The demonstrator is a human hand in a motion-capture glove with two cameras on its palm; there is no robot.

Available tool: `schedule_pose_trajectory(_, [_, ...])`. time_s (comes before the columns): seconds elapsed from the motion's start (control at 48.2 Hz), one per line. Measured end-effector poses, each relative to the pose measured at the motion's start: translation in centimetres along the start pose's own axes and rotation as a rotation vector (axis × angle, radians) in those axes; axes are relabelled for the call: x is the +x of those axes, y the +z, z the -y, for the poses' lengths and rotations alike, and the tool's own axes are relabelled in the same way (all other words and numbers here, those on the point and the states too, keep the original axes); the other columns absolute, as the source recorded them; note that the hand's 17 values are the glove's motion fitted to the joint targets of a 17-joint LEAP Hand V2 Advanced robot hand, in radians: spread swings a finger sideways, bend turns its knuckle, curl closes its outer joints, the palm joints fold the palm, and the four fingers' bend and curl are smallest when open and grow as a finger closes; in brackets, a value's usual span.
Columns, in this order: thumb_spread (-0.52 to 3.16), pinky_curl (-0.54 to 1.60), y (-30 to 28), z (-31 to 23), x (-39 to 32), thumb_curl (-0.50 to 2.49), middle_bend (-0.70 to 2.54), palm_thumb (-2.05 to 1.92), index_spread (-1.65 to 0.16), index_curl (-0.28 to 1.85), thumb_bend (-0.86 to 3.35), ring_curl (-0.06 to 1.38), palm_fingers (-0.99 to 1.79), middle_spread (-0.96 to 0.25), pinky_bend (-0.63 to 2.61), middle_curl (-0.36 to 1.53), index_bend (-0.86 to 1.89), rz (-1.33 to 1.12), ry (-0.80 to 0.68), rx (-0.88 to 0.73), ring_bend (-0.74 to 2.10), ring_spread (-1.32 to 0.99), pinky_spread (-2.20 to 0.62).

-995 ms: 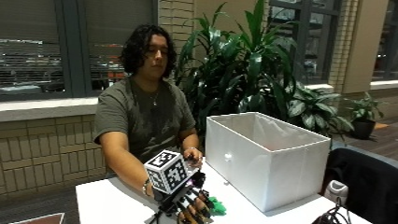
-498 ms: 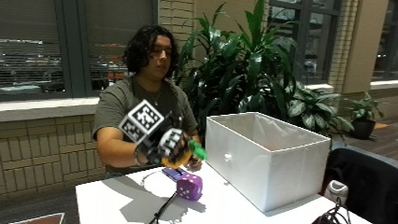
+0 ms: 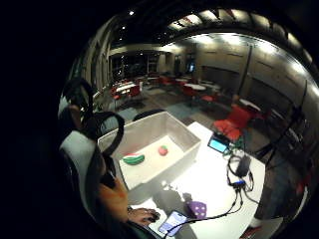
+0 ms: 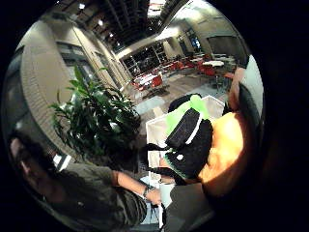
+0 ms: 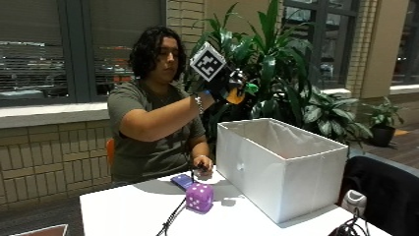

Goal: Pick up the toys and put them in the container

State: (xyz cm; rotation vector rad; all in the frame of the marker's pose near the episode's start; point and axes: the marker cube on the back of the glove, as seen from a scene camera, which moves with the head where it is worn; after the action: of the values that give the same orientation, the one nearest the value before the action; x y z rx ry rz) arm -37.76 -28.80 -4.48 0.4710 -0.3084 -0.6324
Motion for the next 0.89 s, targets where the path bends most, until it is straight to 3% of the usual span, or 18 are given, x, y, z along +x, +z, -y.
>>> schedule_pose_trajectory(0.083, [1.23,0.48,2.4,0.7,-0.6,0.61,0.78,0.42,-0.32,0.76,0.06,0.60,1.09,-0.42,1.05,1.01,0.61,0.031,0.091,-0.115,1.22,-0.36,-0.38])
schedule_pose_trajectory(0.166, [1.25,0.47,4.4,-0.1,0.5,0.59,0.73,0.30,-0.32,0.74,-0.02,0.58,0.96,-0.41,1.06,0.98,0.49,-0.016,0.120,-0.338,1.19,-0.35,-0.38])
schedule_pose_trajectory(0.207, [1.23,0.49,5.0,-1.1,1.4,0.48,0.61,0.01,-0.32,0.75,-0.15,0.59,0.50,-0.40,1.03,0.95,0.40,-0.066,0.091,-0.442,1.15,-0.35,-0.34])
schedule_pose_trajectory(0.228, [1.15,0.50,5.0,-1.7,1.9,0.46,0.49,-0.12,-0.32,0.76,-0.20,0.60,0.00,-0.37,0.96,0.91,0.36,-0.079,0.069,-0.468,1.07,-0.33,-0.28])
schedule_pose_trajectory(0.27, [1.07,0.52,4.8,-3.0,2.6,0.43,0.40,-0.20,-0.32,0.76,-0.20,0.60,-0.28,-0.32,0.95,0.86,0.34,-0.074,0.037,-0.469,0.97,-0.30,-0.22])
schedule_pose_trajectory(0.394, [0.94,0.39,3.4,-8.2,6.0,0.36,0.25,-0.22,-0.36,0.55,-0.17,0.43,-0.13,-0.24,0.88,0.75,0.12,-0.071,0.138,-0.425,0.73,-0.27,-0.12])
schedule_pose_trajectory(0.539, [0.94,0.37,3.2,-17.0,11.2,0.29,0.25,-0.17,-0.35,0.45,-0.12,0.41,0.08,-0.22,0.95,0.71,0.08,-0.153,0.326,-0.448,0.81,-0.28,-0.08])
schedule_pose_trajectory(0.684, [1.16,0.32,6.6,-25.8,14.8,0.28,0.39,0.00,-0.39,0.48,-0.01,0.39,0.40,-0.26,0.81,0.72,0.31,-0.193,0.461,-0.586,0.82,-0.32,-0.10])
schedule_pose_trajectory(0.809, [1.27,0.33,10.4,-30.9,16.8,0.28,0.31,0.05,-0.40,0.54,0.02,0.40,0.34,-0.27,0.79,0.70,0.43,-0.194,0.512,-0.659,0.78,-0.33,-0.10])
schedule_pose_trajectory(0.892, [1.32,0.33,11.8,-32.4,17.5,0.28,0.29,0.07,-0.41,0.56,0.02,0.39,0.34,-0.27,0.78,0.68,0.47,-0.152,0.533,-0.592,0.76,-0.34,-0.10])
